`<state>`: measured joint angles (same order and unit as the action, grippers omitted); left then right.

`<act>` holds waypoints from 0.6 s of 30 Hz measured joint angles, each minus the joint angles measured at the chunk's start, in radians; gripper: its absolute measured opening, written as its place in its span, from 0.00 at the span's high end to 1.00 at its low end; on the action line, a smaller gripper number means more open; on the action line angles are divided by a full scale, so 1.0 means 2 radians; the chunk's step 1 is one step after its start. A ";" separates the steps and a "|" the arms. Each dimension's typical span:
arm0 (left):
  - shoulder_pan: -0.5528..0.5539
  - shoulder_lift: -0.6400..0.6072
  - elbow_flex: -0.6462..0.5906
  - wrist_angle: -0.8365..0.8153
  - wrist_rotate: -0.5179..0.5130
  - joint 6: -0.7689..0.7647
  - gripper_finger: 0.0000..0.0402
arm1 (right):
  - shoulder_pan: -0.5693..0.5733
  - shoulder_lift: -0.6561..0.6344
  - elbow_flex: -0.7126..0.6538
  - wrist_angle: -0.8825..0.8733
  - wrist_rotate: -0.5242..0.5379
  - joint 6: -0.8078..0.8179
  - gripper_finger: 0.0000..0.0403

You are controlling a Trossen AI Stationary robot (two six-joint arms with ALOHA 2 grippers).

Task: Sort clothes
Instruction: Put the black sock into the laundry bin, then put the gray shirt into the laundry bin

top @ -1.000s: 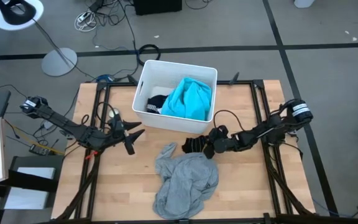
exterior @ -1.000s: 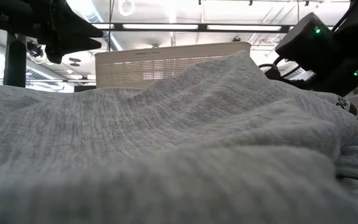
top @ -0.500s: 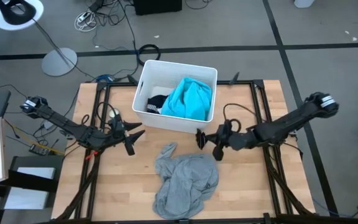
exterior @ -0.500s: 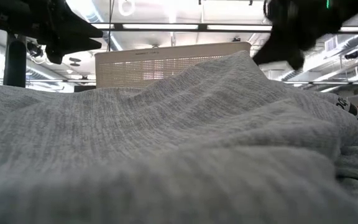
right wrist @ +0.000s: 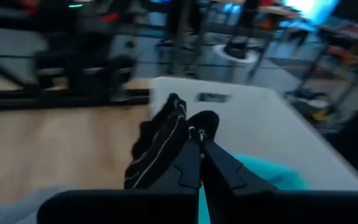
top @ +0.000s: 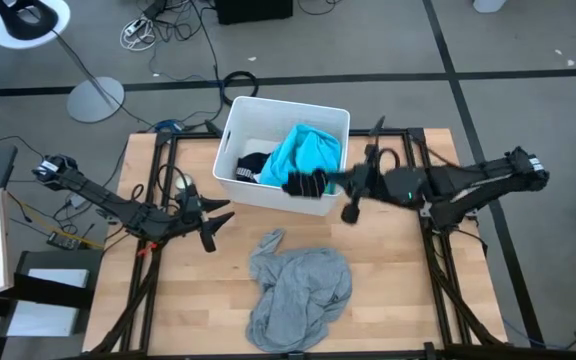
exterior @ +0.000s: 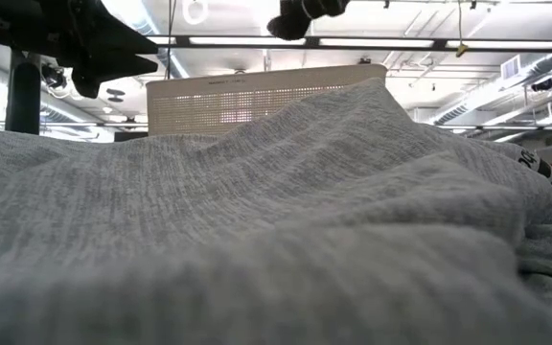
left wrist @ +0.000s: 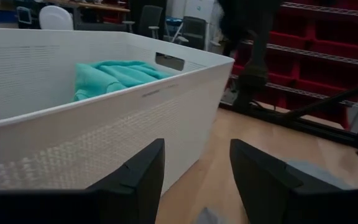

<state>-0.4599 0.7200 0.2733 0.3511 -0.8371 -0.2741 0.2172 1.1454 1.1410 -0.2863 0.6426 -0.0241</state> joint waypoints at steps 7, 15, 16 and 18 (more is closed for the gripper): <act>0.000 0.011 0.000 0.017 0.006 0.002 0.53 | -0.109 0.021 0.016 0.017 -0.023 -0.005 0.95; 0.010 0.028 0.000 0.037 0.045 0.001 0.53 | -0.169 0.064 0.015 0.013 -0.082 0.036 0.74; 0.010 0.030 -0.001 0.043 0.055 0.001 0.53 | -0.172 0.064 0.015 0.011 -0.083 0.036 0.71; 0.011 0.037 0.005 0.055 0.075 0.000 0.53 | -0.174 0.060 0.015 0.012 -0.083 0.037 0.66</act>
<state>-0.4389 0.7950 0.2835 0.4608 -0.6876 -0.2732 -0.1312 1.2652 1.1717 -0.2627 0.4759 0.0490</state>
